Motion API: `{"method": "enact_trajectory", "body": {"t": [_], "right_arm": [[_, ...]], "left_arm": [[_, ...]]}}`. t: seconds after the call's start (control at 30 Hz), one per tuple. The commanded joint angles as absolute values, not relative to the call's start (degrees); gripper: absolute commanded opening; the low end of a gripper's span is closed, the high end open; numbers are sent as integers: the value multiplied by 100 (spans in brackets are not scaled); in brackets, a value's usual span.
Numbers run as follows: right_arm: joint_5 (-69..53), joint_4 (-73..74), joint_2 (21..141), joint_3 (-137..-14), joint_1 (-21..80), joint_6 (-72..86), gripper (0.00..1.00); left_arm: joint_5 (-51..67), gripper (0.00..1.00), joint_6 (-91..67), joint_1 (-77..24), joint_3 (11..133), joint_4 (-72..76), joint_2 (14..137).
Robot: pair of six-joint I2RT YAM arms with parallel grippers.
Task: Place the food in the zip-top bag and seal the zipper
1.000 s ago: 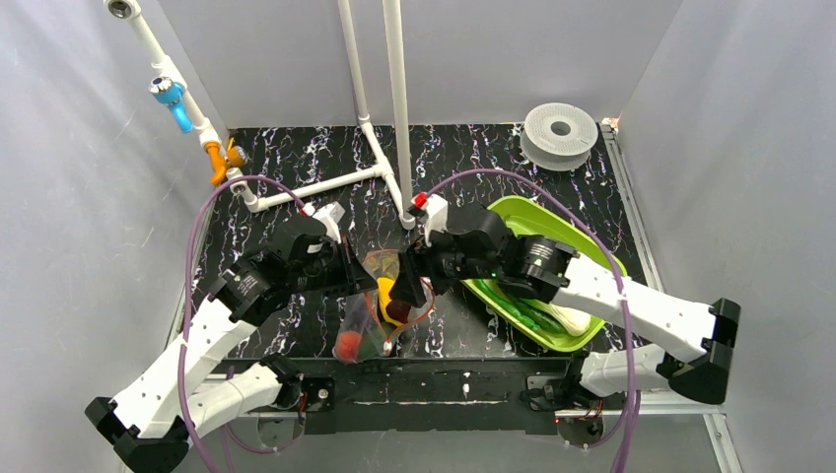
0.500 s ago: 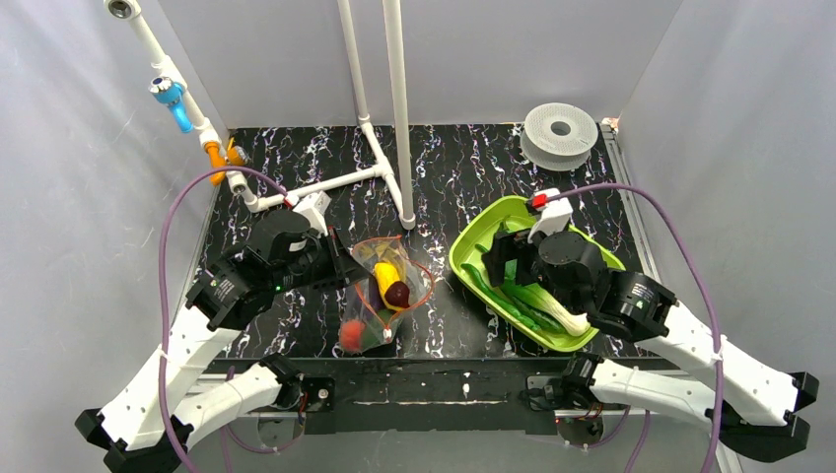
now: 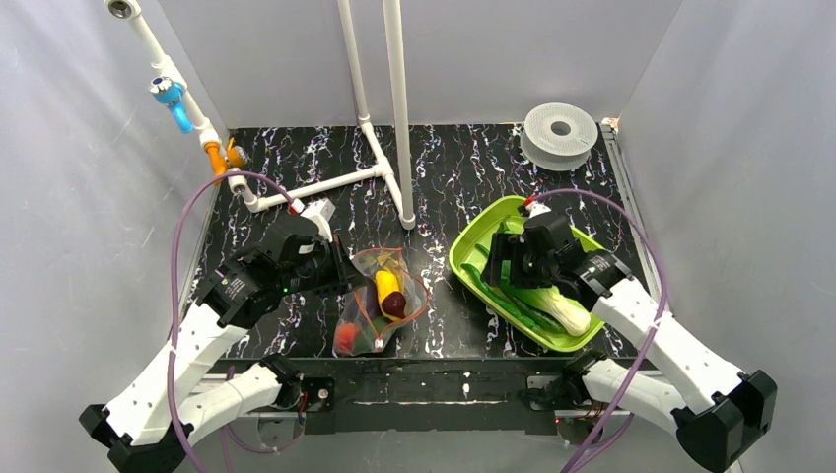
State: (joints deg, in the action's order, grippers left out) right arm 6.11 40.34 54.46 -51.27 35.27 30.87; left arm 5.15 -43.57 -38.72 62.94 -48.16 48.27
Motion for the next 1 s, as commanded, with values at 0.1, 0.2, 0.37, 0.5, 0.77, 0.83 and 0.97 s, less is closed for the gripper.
{"method": "enact_trajectory", "body": {"t": [0.1,0.2,0.37,0.5,0.77,0.83,0.97], "right_arm": [[-408,3505,5690,-4522,3459,3572,90],[-110,3463,5736,-4450,3422,3465,91],[518,3336,5939,-4431,3054,3265,93],[396,3143,6413,-4638,2010,2875,93],[1241,3479,6718,-5275,1656,2396,93],[1368,3784,6827,-5474,1657,2400,92],[990,3848,6691,-5515,1765,2255,87]], "left_arm": [[703,0,-4353,-3859,6215,-4703,4824],[716,0,-4341,-3864,6177,-4712,4824],[751,0,-4410,-3860,6028,-4622,4784],[765,0,-4391,-3860,6118,-4698,4801],[751,0,-4362,-3863,6142,-4765,4780],[771,0,-4354,-3859,6137,-4776,4771],[760,0,-4345,-3859,6125,-4768,4743]]}}
